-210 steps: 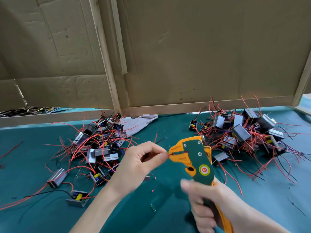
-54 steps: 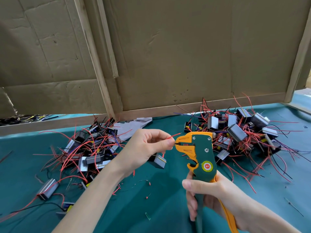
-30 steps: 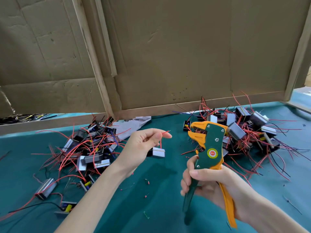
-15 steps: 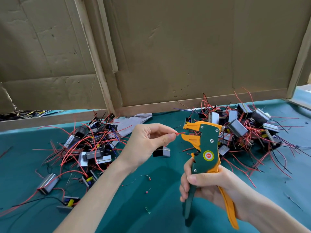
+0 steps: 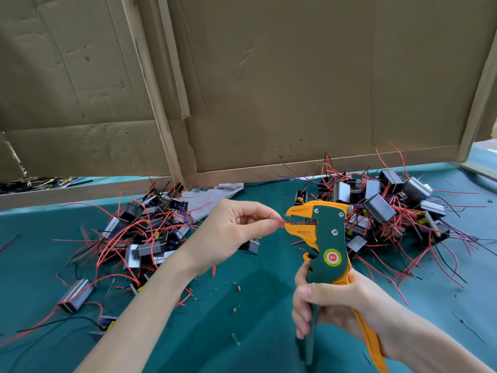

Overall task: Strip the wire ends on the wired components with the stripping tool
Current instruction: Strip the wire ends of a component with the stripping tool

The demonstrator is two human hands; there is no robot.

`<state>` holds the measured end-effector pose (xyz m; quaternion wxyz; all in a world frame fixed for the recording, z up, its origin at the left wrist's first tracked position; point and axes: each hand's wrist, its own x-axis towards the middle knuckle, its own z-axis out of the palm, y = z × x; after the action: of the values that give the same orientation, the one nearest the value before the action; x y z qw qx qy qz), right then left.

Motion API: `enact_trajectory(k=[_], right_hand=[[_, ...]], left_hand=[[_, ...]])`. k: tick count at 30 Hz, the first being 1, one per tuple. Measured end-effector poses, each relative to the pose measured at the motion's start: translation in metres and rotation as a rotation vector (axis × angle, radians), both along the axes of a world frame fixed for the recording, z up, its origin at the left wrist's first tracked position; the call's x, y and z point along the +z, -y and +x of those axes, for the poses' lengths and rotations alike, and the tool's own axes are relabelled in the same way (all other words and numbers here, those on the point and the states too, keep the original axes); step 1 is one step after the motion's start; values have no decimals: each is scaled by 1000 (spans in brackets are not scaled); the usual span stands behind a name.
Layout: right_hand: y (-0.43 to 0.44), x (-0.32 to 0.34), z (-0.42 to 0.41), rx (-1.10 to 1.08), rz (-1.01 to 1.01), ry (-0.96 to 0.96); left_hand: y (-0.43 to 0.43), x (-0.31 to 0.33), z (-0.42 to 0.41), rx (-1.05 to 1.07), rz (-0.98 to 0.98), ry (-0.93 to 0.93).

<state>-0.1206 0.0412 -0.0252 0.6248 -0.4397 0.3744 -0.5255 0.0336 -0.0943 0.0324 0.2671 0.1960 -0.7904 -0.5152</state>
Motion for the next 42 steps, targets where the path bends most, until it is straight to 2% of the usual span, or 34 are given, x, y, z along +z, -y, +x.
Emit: enact_trajectory(k=[4, 11, 14, 17, 21, 24, 29, 31, 33, 35, 37, 39, 42], right_hand=[[-3, -3, 4, -69, 52, -38], [0, -6, 17, -274, 225, 31], [2, -9, 16, -206, 194, 69], [7, -10, 14, -131, 176, 189], [11, -10, 9, -118, 294, 299], [11, -11, 5, -133, 369, 341], [13, -15, 4, -133, 400, 398], [13, -18, 2, -119, 402, 429], [14, -20, 1, -113, 400, 453], [15, -20, 0, -113, 400, 473], [16, -21, 0, -121, 398, 484], [17, -21, 1, -130, 390, 475], [18, -22, 1, -151, 374, 498]], left_hand=[[1, 1, 2, -15, -11, 15], [5, -7, -2, 40, -84, 35], [7, -15, -7, 112, -182, 97], [11, -15, -8, 225, -269, 99], [19, 6, -20, 403, -317, -91], [20, 24, -43, 469, -225, -270], [11, 41, -106, 364, -185, -362], [6, 41, -129, 285, -107, -384], [1, 36, -143, 153, -41, -320], [-2, 26, -146, -12, -6, -130], [-4, 17, -136, -78, -72, 94], [-3, 8, -116, -42, -220, 227], [5, 1, -72, 109, -330, 186]])
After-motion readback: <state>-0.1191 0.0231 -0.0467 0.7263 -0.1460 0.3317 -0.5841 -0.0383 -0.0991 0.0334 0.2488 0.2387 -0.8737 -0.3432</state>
